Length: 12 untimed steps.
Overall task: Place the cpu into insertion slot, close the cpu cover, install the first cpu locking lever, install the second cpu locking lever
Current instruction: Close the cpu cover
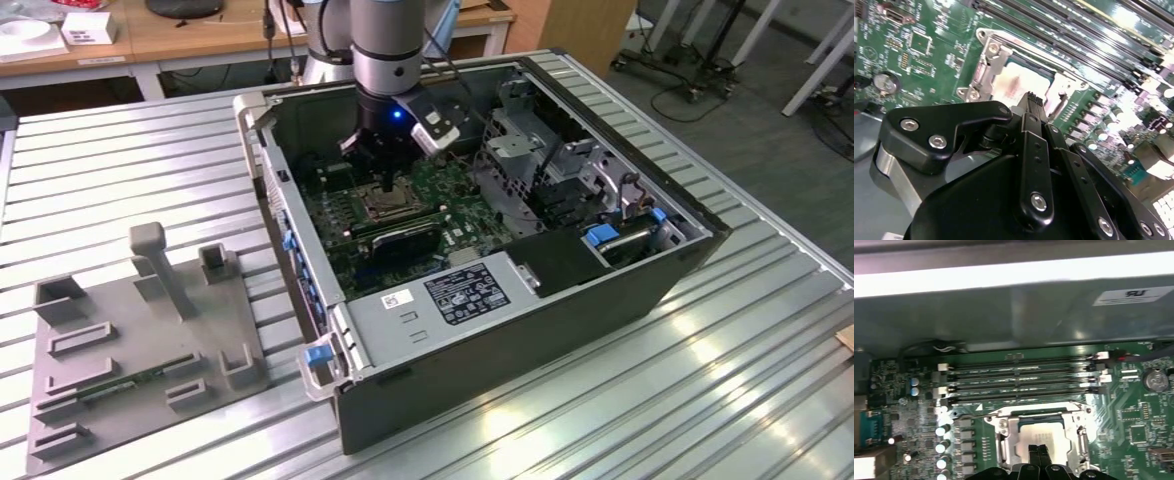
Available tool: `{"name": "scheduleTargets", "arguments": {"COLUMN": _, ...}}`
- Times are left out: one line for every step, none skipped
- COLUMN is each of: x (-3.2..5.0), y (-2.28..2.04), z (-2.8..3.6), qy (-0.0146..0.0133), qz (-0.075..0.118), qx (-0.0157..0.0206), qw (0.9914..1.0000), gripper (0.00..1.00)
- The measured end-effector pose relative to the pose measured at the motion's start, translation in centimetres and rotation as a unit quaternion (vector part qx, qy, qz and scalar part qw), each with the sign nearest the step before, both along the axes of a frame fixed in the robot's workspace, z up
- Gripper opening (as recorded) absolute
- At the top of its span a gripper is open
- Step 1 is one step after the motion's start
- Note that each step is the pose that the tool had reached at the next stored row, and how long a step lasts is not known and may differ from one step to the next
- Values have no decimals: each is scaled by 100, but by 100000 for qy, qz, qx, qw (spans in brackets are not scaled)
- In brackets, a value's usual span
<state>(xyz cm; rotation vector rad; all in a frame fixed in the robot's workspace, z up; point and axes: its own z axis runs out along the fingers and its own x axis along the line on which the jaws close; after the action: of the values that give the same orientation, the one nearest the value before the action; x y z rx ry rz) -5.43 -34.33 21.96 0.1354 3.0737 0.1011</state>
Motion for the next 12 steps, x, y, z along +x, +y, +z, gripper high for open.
{"name": "scheduleTargets", "arguments": {"x": 18, "y": 0, "z": 0, "qy": 0, "qz": -3, "qx": -1, "qw": 100000, "gripper": 11}}
{"name": "scheduleTargets", "arguments": {"x": 35, "y": 0, "z": 0, "qy": 4, "qz": -3, "qx": -6, "qw": 100000, "gripper": 11}}
{"name": "scheduleTargets", "arguments": {"x": 48, "y": 0, "z": 0, "qy": 0, "qz": -1, "qx": -3, "qw": 100000, "gripper": 11}}
{"name": "scheduleTargets", "arguments": {"x": 55, "y": -1, "z": 0, "qy": 1, "qz": -1, "qx": -3, "qw": 100000, "gripper": 11}}
{"name": "scheduleTargets", "arguments": {"x": 58, "y": -1, "z": 0, "qy": -2, "qz": 1, "qx": 1, "qw": 100000, "gripper": 11}}
{"name": "scheduleTargets", "arguments": {"x": 59, "y": -1, "z": 0, "qy": -2, "qz": -4, "qx": -1, "qw": 100000, "gripper": 11}}
{"name": "scheduleTargets", "arguments": {"x": 59, "y": 0, "z": 0, "qy": 1, "qz": -8, "qx": -3, "qw": 100000, "gripper": 11}}
{"name": "scheduleTargets", "arguments": {"x": 59, "y": 0, "z": 0, "qy": -2, "qz": -9, "qx": -2, "qw": 100000, "gripper": 11}}
{"name": "scheduleTargets", "arguments": {"x": 60, "y": 0, "z": 0, "qy": 0, "qz": -3, "qx": -3, "qw": 100000, "gripper": 11}}
{"name": "scheduleTargets", "arguments": {"x": 60, "y": 0, "z": 1, "qy": -1, "qz": -4, "qx": -2, "qw": 100000, "gripper": 11}}
{"name": "scheduleTargets", "arguments": {"x": 60, "y": 0, "z": 7, "qy": 7, "qz": -4, "qx": -15, "qw": 100000, "gripper": 11}}
{"name": "scheduleTargets", "arguments": {"x": 60, "y": 0, "z": 15, "qy": 4, "qz": -3, "qx": -10, "qw": 100000, "gripper": 11}}
